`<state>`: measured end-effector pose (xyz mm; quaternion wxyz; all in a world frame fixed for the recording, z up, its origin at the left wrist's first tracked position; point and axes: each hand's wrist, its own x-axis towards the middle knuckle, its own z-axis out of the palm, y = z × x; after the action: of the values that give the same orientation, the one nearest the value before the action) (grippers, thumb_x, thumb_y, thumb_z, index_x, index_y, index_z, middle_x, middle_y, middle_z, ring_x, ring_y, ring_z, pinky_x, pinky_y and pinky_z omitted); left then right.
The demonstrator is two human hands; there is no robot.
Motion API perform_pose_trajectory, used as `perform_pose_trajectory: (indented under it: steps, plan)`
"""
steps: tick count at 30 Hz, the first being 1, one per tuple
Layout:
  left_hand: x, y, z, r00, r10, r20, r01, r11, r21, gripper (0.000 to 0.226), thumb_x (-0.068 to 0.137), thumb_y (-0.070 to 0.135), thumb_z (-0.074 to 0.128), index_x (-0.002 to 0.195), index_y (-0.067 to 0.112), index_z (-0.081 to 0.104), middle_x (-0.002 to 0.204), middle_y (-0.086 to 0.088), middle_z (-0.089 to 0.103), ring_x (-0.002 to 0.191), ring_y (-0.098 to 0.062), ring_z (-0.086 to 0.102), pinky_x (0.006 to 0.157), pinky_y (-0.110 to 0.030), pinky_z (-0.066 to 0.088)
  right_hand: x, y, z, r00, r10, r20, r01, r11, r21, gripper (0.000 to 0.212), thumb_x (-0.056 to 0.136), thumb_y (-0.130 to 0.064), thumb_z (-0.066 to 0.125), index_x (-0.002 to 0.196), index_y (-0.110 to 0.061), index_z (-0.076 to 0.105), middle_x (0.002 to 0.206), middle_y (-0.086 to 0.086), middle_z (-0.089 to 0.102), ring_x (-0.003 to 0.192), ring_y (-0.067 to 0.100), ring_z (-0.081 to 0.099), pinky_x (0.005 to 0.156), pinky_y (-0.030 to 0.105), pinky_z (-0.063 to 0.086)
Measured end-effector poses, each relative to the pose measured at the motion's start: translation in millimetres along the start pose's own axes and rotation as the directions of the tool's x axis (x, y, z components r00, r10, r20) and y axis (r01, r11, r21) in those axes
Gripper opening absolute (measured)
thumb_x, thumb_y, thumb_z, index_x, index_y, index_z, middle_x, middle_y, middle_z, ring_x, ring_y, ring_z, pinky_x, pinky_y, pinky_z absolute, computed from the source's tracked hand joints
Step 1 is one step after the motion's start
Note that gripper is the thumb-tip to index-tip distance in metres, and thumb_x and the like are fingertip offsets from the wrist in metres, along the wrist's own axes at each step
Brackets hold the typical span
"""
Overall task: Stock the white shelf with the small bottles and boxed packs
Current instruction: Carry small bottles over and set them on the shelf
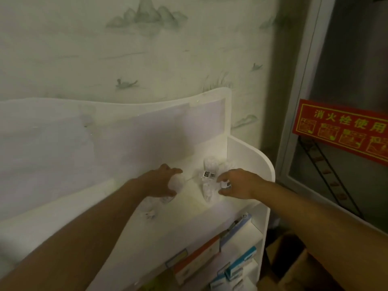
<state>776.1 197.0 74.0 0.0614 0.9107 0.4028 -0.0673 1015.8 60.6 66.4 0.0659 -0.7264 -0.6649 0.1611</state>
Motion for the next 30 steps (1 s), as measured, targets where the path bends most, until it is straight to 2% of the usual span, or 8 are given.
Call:
perform_pose_trajectory:
  steps: [4, 10, 15, 18, 21, 26, 30]
  plan:
    - [-29, -30, -22, 0.996, -0.068, -0.062, 0.065, 0.997, -0.05, 0.078, 0.08, 0.053, 0.068, 0.144, 0.041, 0.026, 0.141, -0.001, 0.036, 0.118, -0.029, 0.052, 0.1, -0.041, 0.045, 18, -34, 2, 0.996, -0.091, 0.021, 0.091, 0.996, -0.007, 0.053, 0.09, -0.049, 0.059, 0.138, -0.028, 0.05, 0.14, -0.001, 0.052, 0.124, 0.018, 0.051, 0.101, 0.03, 0.042]
    - [-67, -77, -27, 0.978, -0.172, -0.12, 0.145, 0.968, -0.205, 0.082, 0.075, 0.052, 0.073, 0.144, 0.04, 0.03, 0.139, -0.002, 0.041, 0.127, -0.021, 0.044, 0.107, -0.035, 0.038, 34, -74, 5, 0.983, -0.184, -0.002, 0.183, 0.982, -0.042, 0.049, 0.09, -0.049, 0.058, 0.135, -0.03, 0.052, 0.14, -0.003, 0.052, 0.128, 0.016, 0.048, 0.108, 0.038, 0.04]
    - [-93, -107, -4, 0.963, -0.27, -0.023, 0.265, 0.956, -0.129, 0.091, 0.07, 0.053, 0.072, 0.146, 0.041, 0.023, 0.149, 0.002, 0.034, 0.132, -0.022, 0.043, 0.107, -0.039, 0.04, 38, -94, 15, 0.973, -0.23, 0.01, 0.231, 0.971, -0.069, 0.049, 0.091, -0.049, 0.057, 0.136, -0.03, 0.05, 0.141, -0.002, 0.051, 0.13, 0.017, 0.047, 0.107, 0.035, 0.039]
    - [-101, -113, 22, 0.956, -0.286, 0.065, 0.288, 0.957, -0.025, 0.092, 0.074, 0.049, 0.07, 0.149, 0.034, 0.021, 0.155, 0.004, 0.027, 0.139, -0.02, 0.034, 0.111, -0.038, 0.034, 36, -100, 25, 0.971, -0.236, 0.034, 0.238, 0.967, -0.088, 0.05, 0.091, -0.05, 0.057, 0.136, -0.031, 0.05, 0.139, -0.002, 0.053, 0.128, 0.017, 0.047, 0.105, 0.036, 0.04]
    - [-102, -114, 52, 0.952, -0.289, 0.097, 0.287, 0.957, 0.035, 0.092, 0.077, 0.051, 0.068, 0.151, 0.029, 0.018, 0.158, 0.005, 0.022, 0.144, -0.018, 0.026, 0.116, -0.036, 0.027, 31, -99, 35, 0.971, -0.228, 0.066, 0.233, 0.968, -0.095, 0.05, 0.091, -0.05, 0.056, 0.137, -0.031, 0.049, 0.139, -0.003, 0.052, 0.128, 0.017, 0.047, 0.105, 0.035, 0.04]
    - [-94, -119, 76, 0.956, -0.289, 0.046, 0.291, 0.956, -0.029, 0.085, 0.084, 0.047, 0.065, 0.152, 0.025, 0.019, 0.158, 0.002, 0.024, 0.143, -0.018, 0.028, 0.117, -0.033, 0.025, 23, -90, 43, 0.977, -0.199, 0.08, 0.206, 0.974, -0.094, 0.05, 0.092, -0.049, 0.056, 0.137, -0.029, 0.049, 0.137, 0.0, 0.054, 0.127, 0.017, 0.048, 0.102, 0.031, 0.039]
    - [-87, -115, 77, 0.962, -0.272, 0.001, 0.272, 0.961, -0.053, 0.084, 0.085, 0.041, 0.065, 0.152, 0.024, 0.018, 0.157, 0.002, 0.024, 0.142, -0.019, 0.03, 0.115, -0.033, 0.029, 19, -86, 47, 0.982, -0.169, 0.079, 0.176, 0.98, -0.093, 0.051, 0.09, -0.049, 0.057, 0.137, -0.031, 0.049, 0.139, -0.002, 0.053, 0.128, 0.018, 0.047, 0.105, 0.035, 0.041]
